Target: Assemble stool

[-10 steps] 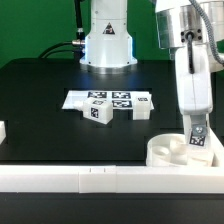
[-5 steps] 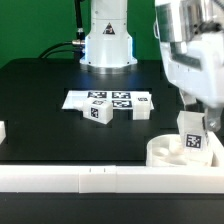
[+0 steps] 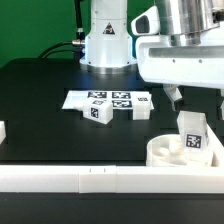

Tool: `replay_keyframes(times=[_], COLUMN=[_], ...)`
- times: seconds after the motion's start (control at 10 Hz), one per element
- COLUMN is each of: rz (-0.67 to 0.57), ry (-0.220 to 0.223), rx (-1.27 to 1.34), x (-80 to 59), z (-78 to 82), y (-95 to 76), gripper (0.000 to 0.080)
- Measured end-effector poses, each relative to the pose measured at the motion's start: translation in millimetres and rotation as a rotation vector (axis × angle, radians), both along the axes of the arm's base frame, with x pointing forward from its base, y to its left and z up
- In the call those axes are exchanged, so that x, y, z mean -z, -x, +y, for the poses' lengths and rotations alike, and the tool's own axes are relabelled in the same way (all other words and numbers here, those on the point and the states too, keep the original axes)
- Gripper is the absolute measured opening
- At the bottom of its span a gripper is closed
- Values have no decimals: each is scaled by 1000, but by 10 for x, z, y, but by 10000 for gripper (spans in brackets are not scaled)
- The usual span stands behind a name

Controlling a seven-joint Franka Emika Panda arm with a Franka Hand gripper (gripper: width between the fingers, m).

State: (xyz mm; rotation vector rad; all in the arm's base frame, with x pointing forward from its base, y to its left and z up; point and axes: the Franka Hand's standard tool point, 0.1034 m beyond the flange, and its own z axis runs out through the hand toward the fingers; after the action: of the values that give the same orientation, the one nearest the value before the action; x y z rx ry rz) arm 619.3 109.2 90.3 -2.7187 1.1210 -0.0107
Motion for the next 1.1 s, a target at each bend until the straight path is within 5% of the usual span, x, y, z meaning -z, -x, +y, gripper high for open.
replay_keyframes(times=[0.2,0.7,0.9,1.1], rz=[-55,-93,-122,-137], ry=[77,108,206,218], rx=[-445,-853,-1287,-1401], x=[-64,-20,-35,-16], z=[-71,-116,-94,-125], y=[-55,-58,-131,-120], gripper=[649,649,649,649])
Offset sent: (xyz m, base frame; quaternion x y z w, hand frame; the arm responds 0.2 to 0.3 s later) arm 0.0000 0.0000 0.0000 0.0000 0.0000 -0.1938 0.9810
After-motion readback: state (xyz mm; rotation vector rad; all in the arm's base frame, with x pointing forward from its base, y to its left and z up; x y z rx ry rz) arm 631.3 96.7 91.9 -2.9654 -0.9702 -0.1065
